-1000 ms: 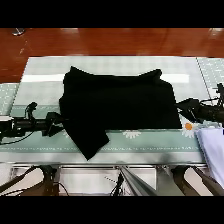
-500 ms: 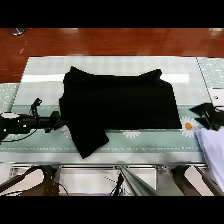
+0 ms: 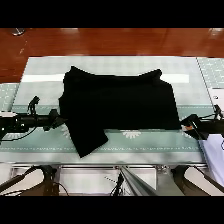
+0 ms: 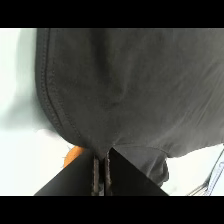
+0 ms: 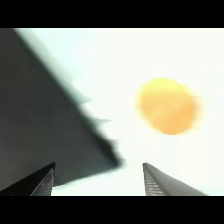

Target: Fold the shirts.

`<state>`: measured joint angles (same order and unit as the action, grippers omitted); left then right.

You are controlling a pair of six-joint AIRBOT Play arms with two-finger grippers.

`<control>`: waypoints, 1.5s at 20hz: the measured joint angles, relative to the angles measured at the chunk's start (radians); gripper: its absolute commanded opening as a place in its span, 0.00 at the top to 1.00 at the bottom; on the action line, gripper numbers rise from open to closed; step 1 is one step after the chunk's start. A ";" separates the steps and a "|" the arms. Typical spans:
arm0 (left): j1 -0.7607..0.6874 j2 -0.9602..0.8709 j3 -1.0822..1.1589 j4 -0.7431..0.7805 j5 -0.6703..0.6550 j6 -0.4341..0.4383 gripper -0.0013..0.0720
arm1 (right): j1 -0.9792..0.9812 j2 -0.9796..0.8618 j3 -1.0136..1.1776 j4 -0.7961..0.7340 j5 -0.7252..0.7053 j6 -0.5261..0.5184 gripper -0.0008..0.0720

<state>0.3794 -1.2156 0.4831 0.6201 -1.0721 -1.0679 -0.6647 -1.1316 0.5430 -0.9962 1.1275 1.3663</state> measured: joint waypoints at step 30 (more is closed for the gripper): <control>-0.077 0.611 1.315 0.524 -0.080 -0.242 0.95 | 0.387 0.404 1.468 -0.131 0.339 0.163 0.94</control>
<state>0.3027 -0.6048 1.7985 1.1442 -1.1522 -1.3098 -0.2779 -0.7280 2.0106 -1.1275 1.4666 1.5295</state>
